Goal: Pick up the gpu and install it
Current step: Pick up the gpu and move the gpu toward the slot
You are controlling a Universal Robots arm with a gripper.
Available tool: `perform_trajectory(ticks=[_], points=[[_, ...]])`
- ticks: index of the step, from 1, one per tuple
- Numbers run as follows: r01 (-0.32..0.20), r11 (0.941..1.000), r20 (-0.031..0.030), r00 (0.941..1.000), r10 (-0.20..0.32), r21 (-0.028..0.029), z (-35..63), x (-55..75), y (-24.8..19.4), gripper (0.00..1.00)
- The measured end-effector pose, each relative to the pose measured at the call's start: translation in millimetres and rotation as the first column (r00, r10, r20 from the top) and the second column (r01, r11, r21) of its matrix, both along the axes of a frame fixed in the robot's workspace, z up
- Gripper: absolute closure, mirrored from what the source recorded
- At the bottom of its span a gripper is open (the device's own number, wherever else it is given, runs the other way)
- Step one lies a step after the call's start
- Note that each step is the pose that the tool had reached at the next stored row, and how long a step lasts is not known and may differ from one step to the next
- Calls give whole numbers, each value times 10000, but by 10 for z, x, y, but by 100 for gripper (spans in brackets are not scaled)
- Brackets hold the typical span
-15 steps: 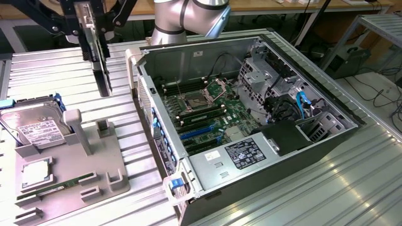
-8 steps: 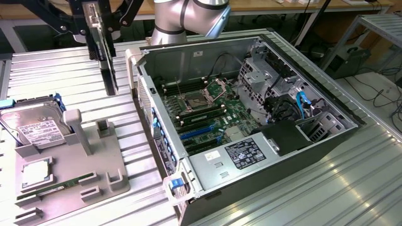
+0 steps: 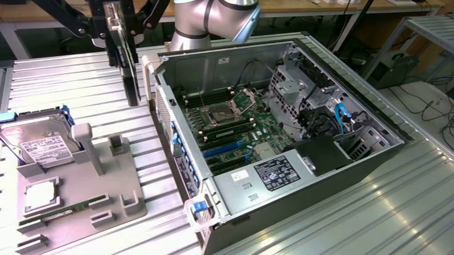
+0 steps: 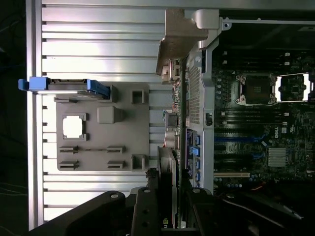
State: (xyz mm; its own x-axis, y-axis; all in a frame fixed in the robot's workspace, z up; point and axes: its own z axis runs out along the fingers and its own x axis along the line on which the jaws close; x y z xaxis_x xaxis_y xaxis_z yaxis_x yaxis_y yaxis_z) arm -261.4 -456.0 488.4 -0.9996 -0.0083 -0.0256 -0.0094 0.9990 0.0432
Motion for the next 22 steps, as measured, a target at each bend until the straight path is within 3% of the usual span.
perform_trajectory(ticks=[22], points=[[0, 10000, 0, 10000, 0, 0, 0, 273, 0, 73]])
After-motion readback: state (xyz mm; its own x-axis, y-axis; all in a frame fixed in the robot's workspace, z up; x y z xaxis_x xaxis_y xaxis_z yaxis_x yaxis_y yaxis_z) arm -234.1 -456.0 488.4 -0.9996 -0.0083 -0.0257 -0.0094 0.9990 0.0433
